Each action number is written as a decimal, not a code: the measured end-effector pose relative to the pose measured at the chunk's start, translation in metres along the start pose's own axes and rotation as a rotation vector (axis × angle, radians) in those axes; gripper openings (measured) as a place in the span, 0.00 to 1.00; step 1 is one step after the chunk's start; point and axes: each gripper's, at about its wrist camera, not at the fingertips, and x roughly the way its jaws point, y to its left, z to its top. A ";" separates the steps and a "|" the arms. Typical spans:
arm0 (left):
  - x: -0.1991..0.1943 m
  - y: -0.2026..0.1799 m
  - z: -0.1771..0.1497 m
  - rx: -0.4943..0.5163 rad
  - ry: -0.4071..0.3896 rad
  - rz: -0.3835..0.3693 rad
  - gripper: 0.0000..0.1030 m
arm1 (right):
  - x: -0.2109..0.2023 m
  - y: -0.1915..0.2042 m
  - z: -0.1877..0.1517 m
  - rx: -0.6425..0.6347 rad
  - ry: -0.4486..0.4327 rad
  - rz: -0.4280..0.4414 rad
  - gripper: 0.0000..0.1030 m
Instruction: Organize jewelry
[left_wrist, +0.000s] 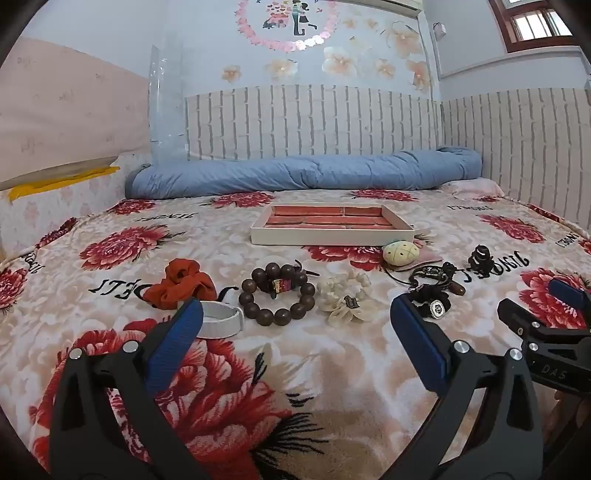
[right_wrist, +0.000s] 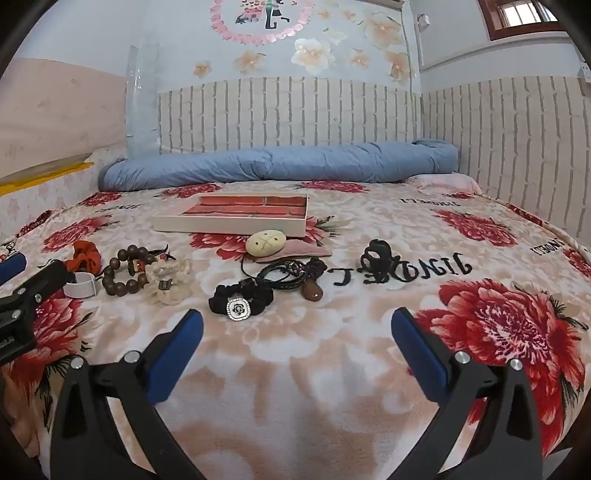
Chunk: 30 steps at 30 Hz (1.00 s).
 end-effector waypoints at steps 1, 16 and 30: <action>0.000 0.000 0.000 -0.001 -0.004 -0.001 0.95 | 0.000 0.000 0.000 0.003 -0.005 0.000 0.96; -0.003 0.002 -0.001 0.001 0.000 0.007 0.95 | -0.001 0.000 0.001 -0.006 -0.009 -0.002 0.96; 0.004 0.005 -0.005 0.008 0.005 0.008 0.95 | -0.003 0.003 0.001 -0.009 -0.012 -0.005 0.96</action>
